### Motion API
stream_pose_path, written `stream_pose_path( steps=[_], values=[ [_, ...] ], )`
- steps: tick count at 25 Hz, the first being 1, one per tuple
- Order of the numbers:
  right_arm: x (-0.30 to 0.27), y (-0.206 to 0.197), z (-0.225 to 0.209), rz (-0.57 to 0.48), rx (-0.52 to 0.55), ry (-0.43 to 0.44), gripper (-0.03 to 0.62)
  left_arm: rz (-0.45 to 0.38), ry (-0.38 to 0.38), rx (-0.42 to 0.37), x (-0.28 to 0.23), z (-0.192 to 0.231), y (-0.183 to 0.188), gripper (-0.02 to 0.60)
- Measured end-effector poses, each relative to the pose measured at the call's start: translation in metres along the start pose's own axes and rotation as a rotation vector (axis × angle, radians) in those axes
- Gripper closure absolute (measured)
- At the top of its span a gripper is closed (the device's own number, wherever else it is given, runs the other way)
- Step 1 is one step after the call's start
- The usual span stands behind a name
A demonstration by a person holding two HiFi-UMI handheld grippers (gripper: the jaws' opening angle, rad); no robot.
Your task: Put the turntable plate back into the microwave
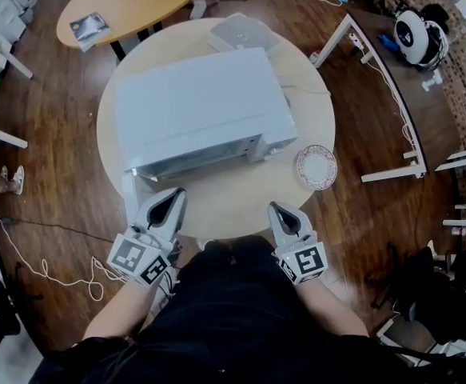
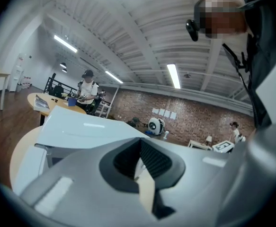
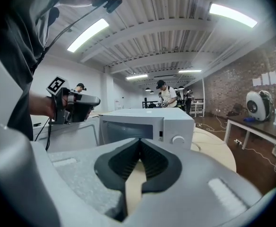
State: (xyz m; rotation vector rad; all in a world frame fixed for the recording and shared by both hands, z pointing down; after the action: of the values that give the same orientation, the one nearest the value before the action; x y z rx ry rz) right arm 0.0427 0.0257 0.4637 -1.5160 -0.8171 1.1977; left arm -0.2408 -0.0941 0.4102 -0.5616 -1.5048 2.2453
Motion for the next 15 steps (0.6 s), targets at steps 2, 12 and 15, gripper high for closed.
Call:
stream_pose_path(
  steps=[2,12,15],
  values=[
    [-0.008,-0.001,-0.006,-0.007,-0.006,-0.001,0.592,-0.006,0.016,-0.026,-0.003,0.002,0.008,0.578],
    [-0.040,0.008,-0.058,-0.123,-0.216,-0.056,0.592,-0.100,0.196,-0.001,0.007,0.021,0.052,0.578],
    [-0.022,-0.002,-0.085,-0.118,-0.198,-0.103,0.592,-0.097,0.195,-0.011,-0.005,0.011,0.043,0.578]
  ],
)
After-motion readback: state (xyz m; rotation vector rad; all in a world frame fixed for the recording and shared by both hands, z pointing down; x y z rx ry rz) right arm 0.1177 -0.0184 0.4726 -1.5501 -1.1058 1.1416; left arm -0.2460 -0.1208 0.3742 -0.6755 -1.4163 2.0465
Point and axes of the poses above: the fingertips, and each gripper's own axes: x backward along the fingers, z to its left, y out of its top, the point moved 9 cm from there along x, backward along the fingers, and after that the axes turned 1 degree about -y, right-handed, at the moved point
